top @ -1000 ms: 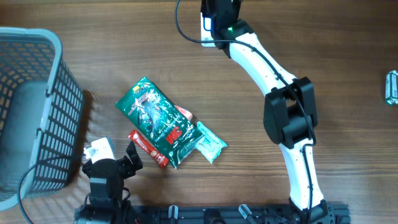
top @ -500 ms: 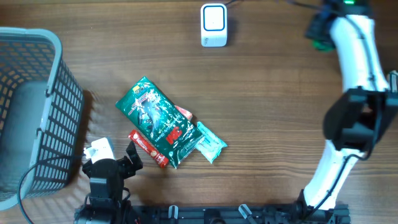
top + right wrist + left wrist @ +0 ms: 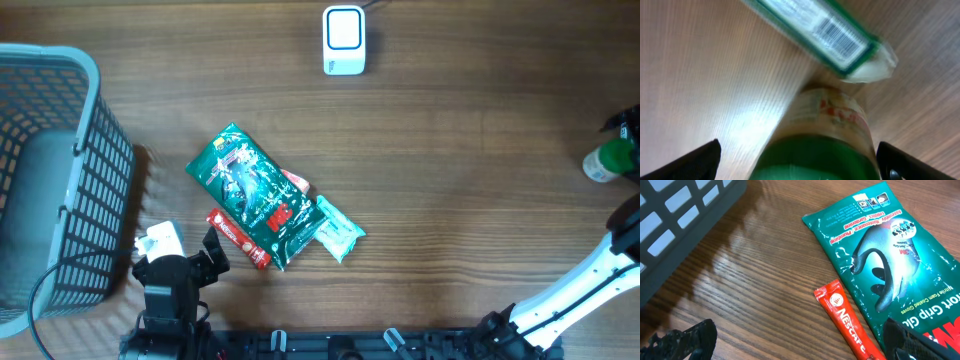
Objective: Scan the item barcode
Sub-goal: 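Reach the right gripper to the green glove pack and grasp it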
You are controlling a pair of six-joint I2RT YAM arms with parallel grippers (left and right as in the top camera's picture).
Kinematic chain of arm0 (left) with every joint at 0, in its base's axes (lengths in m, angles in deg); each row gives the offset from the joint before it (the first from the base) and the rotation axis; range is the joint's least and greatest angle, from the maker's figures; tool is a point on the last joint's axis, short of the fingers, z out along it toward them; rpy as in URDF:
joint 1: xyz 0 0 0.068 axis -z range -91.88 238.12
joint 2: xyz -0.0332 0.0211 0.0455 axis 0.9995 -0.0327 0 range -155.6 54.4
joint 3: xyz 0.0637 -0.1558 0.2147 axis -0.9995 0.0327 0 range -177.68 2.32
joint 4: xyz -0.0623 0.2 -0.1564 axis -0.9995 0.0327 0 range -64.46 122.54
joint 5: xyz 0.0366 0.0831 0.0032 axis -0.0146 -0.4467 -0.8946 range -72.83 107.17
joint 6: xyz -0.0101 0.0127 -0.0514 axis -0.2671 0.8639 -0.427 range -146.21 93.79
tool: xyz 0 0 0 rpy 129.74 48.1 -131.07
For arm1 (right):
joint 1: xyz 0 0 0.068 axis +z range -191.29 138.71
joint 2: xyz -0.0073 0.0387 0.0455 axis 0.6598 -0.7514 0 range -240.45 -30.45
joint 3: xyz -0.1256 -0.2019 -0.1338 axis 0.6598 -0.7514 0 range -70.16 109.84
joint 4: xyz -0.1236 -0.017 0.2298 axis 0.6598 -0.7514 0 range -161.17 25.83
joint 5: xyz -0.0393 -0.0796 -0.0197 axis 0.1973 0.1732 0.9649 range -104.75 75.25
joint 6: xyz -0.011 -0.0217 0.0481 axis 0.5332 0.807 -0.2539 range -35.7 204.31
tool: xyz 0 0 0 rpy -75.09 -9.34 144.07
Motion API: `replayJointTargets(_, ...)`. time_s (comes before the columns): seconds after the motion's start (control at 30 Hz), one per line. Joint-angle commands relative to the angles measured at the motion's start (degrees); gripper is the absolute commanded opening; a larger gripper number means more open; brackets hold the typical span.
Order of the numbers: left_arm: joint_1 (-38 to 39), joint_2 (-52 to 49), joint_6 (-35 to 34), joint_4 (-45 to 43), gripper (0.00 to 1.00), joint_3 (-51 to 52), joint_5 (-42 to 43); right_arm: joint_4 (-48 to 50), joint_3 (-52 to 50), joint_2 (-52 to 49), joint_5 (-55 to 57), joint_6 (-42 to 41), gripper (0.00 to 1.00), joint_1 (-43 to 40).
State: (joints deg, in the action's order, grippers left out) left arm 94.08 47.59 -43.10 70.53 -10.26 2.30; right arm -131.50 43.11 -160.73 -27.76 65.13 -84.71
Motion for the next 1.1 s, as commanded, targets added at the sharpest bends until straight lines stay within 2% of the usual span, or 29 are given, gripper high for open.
replayJointTargets(0.0, 0.3, 0.3, -0.1, -0.1, 1.0, 0.0, 0.5, -7.1, 12.6, 3.6, -5.2, 1.1, 1.0, 0.3)
replayJointTargets(0.1, 0.3, 0.3, -0.1, -0.1, 1.0, 0.0, 0.5, -20.0, 21.5, 8.4, -9.9, -2.5, 0.99, 0.5)
replayJointTargets(0.13, 0.3, 0.3, -0.1, -0.1, 1.0, 0.0, 0.5, -24.8, 21.5, 11.5, -16.3, -1.2, 1.0, 0.9)
replayJointTargets(0.2, 0.3, 0.3, -0.1, -0.1, 1.0, 0.0, 0.5, -24.8, 19.5, 15.1, -24.5, 6.7, 1.0, 3.5)
replayJointTargets(0.27, 0.3, 0.3, -0.1, -0.1, 1.0, 0.0, 0.5, -24.8, 17.7, 18.4, -25.7, 8.5, 1.0, 11.1)
replayJointTargets(0.33, 0.3, 0.3, -0.1, -0.1, 1.0, 0.0, 0.5, -24.8, 17.5, 18.7, -25.2, 13.8, 1.0, 21.0)
replayJointTargets(0.37, 0.3, 0.3, -0.1, -0.1, 1.0, 0.0, 0.5, -24.6, 16.2, 18.4, -22.0, 15.4, 0.99, 28.7)
replayJointTargets(0.43, 0.3, 0.3, -0.1, -0.1, 1.0, 0.0, 0.5, -20.5, 10.8, 18.1, -16.4, 16.3, 1.0, 40.5)
replayJointTargets(0.5, 0.3, 0.3, -0.1, -0.1, 1.0, 0.0, 0.5, -11.9, 2.3, 18.1, -14.0, 16.2, 1.0, 51.1)
replayJointTargets(0.57, 0.3, 0.3, -0.1, -0.1, 1.0, 0.0, 0.5, -2.4, -6.9, 18.1, -14.4, 15.5, 1.0, 60.1)
replayJointTargets(0.6, 0.3, 0.3, -0.1, -0.1, 1.0, 0.0, 0.5, 6.3, -13.9, 18.1, -16.6, 14.0, 1.0, 66.7)
replayJointTargets(0.7, 0.3, 0.3, -0.1, -0.1, 1.0, 0.0, 0.5, 18.0, -21.1, 18.1, -20.3, 14.9, 1.0, 76.0)
replayJointTargets(0.8, 0.3, 0.3, -0.1, -0.1, 1.0, 0.0, 0.5, 28.5, -25.1, 18.1, -15.9, 14.4, 1.0, 82.6)
replayJointTargets(0.87, 0.3, 0.3, -0.1, -0.1, 1.0, 0.0, 0.5, 35.3, -27.1, 18.0, -10.8, 11.1, 1.0, 85.5)
replayJointTargets(0.97, 0.3, 0.3, -0.1, -0.1, 1.0, 0.0, 0.5, 38.9, -27.5, 17.2, -10.1, 11.0, 1.0, 85.9)
replayJointTargets(1.07, 0.3, 0.3, -0.1, -0.1, 1.0, 0.0, 0.5, 40.8, -27.5, 13.8, -6.1, 7.0, 1.0, 85.9)
